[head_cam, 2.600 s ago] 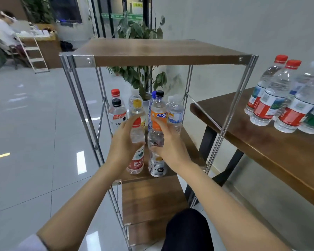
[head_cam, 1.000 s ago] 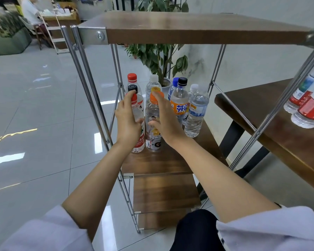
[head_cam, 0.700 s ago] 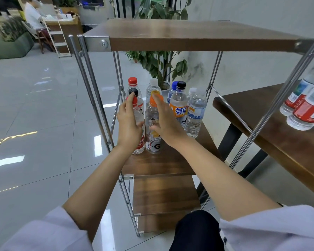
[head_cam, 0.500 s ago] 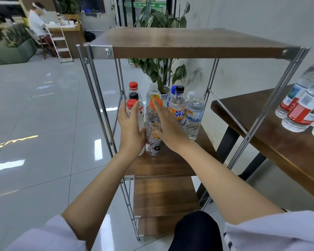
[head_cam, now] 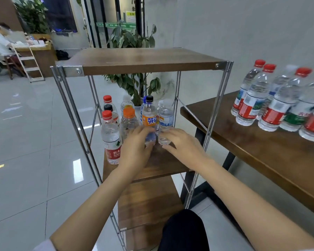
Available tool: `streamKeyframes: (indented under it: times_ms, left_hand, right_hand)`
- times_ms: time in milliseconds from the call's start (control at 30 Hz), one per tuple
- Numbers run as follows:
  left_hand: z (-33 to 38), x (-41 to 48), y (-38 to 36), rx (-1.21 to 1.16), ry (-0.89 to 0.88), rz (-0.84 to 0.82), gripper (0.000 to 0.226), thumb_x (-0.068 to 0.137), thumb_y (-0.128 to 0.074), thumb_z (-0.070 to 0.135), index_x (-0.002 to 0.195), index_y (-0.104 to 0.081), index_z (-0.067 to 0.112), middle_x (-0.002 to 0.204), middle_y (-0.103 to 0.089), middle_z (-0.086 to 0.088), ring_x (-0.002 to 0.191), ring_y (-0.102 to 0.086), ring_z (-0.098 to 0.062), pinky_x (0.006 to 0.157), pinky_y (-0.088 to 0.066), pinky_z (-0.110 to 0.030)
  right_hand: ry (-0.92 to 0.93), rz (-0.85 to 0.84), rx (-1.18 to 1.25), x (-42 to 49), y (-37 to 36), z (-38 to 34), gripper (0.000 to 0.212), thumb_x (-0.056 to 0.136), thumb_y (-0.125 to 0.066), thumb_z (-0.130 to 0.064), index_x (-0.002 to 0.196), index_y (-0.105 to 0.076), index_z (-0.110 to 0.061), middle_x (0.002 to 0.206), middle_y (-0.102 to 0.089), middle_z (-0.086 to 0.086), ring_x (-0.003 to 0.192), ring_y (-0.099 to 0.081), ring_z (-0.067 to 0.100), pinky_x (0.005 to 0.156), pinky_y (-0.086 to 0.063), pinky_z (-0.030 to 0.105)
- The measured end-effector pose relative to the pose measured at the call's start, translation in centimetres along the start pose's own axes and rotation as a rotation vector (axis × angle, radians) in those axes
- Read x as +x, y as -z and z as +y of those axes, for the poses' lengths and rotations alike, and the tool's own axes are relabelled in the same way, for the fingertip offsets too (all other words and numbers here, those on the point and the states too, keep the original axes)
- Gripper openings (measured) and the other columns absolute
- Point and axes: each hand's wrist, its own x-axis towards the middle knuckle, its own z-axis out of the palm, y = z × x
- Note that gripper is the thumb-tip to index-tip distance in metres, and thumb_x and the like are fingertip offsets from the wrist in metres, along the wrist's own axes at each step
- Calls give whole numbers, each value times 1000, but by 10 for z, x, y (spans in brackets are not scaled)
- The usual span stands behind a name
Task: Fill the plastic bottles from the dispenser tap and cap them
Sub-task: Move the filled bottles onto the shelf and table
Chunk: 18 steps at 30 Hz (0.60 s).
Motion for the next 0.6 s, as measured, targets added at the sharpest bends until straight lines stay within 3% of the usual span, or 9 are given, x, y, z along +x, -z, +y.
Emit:
streamKeyframes:
  times_ms: [200,367,500,600]
  left_hand:
    - [54,0,-18,-90,-116,-14,31,90,-70,15,121,-67,20,121,-65,3,109,-59,-21,84,-51,-39]
    - [101,11,-38,-159,-234,-43,27,89,-72,15,115,-69,19,104,-66,6,92,-61,-17,78,-53,-37]
    - [138,23,-60,-220,-321,-78,27,90,-72,19,117,-69,19,110,-69,5,101,-62,-14,84,-49,-26]
    - [162,39,-76,-234,-380,-115,27,93,-68,23,120,-67,22,115,-67,8,107,-60,-13,87,-47,-25]
  right_hand:
    - [-49,113,-145,-48,43,31,28,90,-70,-29,117,-70,-20,116,-70,-3,112,-62,15,93,-53,32]
    - [-109,196,-284,-82,86,54,25,81,-81,-27,105,-75,-21,105,-73,-7,104,-65,17,82,-53,26]
    - [-254,145,-300,-98,120,77,30,93,-66,-36,120,-69,-25,123,-66,-9,120,-55,13,92,-44,25]
    - [-328,163,-329,-104,141,96,33,96,-59,-39,126,-65,-27,129,-63,-9,124,-50,12,93,-46,30]
